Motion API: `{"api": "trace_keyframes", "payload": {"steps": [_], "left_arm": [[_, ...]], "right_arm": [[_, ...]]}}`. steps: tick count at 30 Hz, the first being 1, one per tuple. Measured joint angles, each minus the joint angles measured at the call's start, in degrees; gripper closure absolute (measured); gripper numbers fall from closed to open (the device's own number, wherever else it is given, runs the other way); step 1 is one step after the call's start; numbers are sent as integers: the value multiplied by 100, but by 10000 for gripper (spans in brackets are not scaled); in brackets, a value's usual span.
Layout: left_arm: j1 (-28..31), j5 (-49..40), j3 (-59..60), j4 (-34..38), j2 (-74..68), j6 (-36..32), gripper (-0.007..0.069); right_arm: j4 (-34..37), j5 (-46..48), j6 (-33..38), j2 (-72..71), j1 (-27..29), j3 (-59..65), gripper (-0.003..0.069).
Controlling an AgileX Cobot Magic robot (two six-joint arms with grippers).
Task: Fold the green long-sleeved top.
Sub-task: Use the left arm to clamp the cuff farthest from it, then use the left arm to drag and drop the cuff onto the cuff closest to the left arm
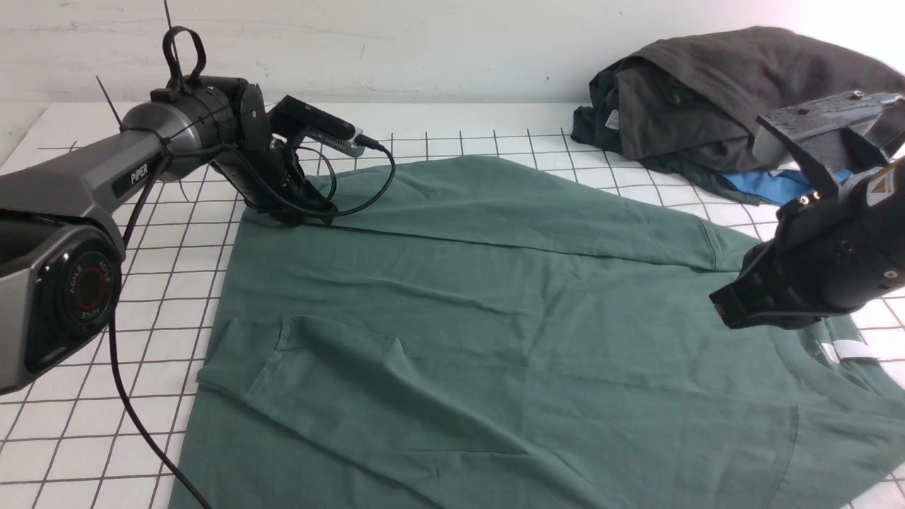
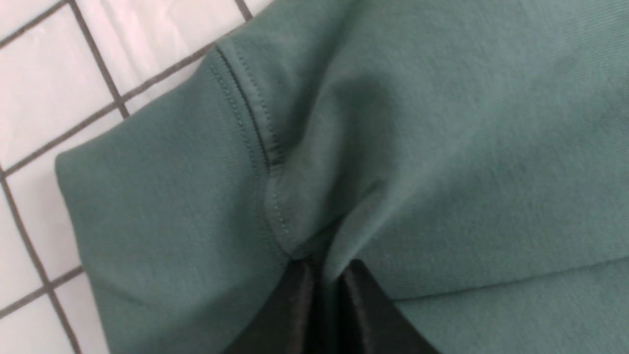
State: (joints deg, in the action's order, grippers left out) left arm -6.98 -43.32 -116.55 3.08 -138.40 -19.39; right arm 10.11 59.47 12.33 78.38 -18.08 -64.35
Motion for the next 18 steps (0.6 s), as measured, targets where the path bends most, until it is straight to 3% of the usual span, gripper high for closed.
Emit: {"api": "trace_keyframes", "payload": {"steps": [12,18], "left_arm": [[0,-940,-10,235,506,32,619],[0,-2398,-18,795,1128,108,619]], "right_arm": [[19,0,129,0,0,0,673],[19,96,150,-7,0,0,673]]}}
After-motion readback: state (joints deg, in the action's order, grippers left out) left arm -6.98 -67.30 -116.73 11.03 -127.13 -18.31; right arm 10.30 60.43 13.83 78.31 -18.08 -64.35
